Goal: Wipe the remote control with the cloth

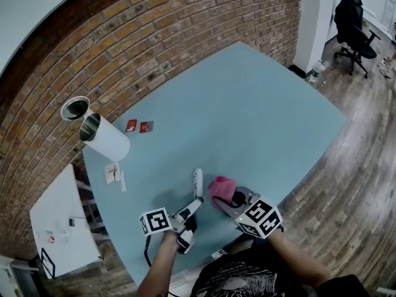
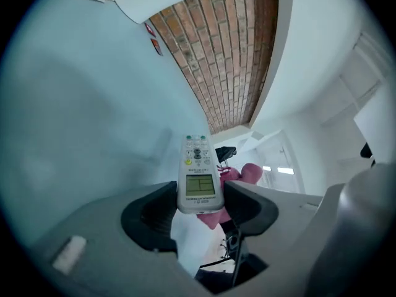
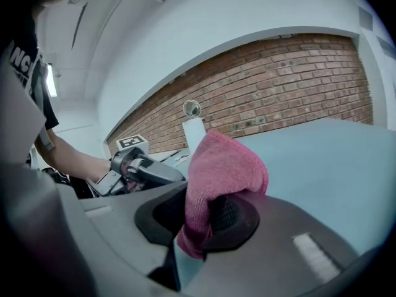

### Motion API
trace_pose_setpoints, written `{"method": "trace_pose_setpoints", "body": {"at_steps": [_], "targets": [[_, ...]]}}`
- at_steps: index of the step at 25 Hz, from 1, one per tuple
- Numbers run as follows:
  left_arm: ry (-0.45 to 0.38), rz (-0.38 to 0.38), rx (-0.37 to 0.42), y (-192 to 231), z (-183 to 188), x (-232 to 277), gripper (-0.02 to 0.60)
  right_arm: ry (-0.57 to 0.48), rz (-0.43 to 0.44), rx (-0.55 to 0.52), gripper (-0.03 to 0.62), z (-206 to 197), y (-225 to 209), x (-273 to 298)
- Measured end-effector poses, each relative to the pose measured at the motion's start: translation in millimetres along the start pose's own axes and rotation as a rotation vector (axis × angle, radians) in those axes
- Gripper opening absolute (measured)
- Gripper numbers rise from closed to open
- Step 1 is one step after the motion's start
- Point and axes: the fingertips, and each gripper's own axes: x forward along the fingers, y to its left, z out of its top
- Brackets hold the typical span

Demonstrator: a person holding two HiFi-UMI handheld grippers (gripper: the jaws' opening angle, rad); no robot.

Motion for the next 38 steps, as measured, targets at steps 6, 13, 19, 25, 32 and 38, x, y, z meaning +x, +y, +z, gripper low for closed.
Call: {"method": "trace_pose_setpoints", "body": {"at_steps": [6,13,19,25,32,38], "targets": [[0.186,0.153,0.244,12,-16,3,0.23,-0.013,-0.06,0.067,0.064,-5,-29,-16],[0.423,0.322,0.601,25,-20,3,0.23,-0.018,-0.039,0.092,0.064,-3,-43,-20],[0.63,0.435,0.87,37,-22,-2,0.235,0.002,0.027,0.093,0.064,-6,-49,-18],[0.739,0.561,1.013,50,-23,-4,0.239,0.024,0.117,0.085,0.064,-3,-57,-16],[0.697,0.703,1.063,52,-18,-6,0.268,0.046,0.262,0.104,0.064,-7,-59,-17],[0.443,0.819,0.923,38,-18,-24,0.264,0.077,0.341,0.122,0.064,-11,-54,-16]]}}
